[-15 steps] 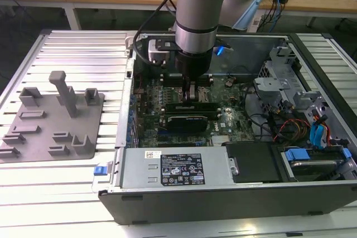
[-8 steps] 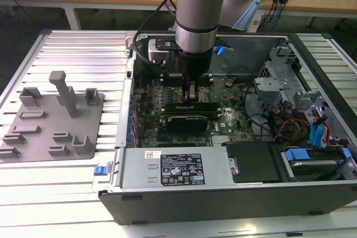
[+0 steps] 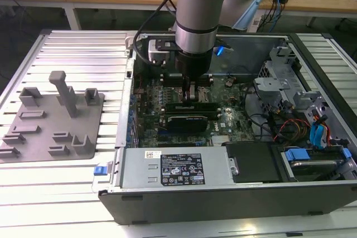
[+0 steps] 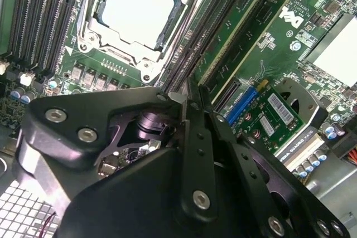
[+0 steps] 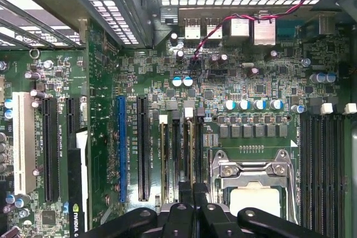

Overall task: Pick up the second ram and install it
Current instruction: 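Insert the second ram into the second slot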

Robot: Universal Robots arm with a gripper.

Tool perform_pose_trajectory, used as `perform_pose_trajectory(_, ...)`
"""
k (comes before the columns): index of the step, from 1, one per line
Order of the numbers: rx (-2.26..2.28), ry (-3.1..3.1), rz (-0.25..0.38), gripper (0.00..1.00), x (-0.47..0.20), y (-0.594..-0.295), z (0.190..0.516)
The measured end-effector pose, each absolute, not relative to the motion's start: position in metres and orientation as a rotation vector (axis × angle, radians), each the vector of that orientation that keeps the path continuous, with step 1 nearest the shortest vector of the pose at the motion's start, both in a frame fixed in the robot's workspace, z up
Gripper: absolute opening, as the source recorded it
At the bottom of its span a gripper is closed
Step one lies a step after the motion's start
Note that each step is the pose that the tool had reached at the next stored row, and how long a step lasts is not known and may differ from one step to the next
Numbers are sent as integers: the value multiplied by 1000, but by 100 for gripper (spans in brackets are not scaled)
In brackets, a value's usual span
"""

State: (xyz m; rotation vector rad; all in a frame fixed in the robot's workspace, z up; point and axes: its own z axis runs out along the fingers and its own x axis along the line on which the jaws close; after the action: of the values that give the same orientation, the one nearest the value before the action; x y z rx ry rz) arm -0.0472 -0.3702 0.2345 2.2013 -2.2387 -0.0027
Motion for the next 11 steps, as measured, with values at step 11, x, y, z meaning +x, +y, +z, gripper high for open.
perform_pose_trajectory(11,2211,-2233,-8,9,-45,-370,233)
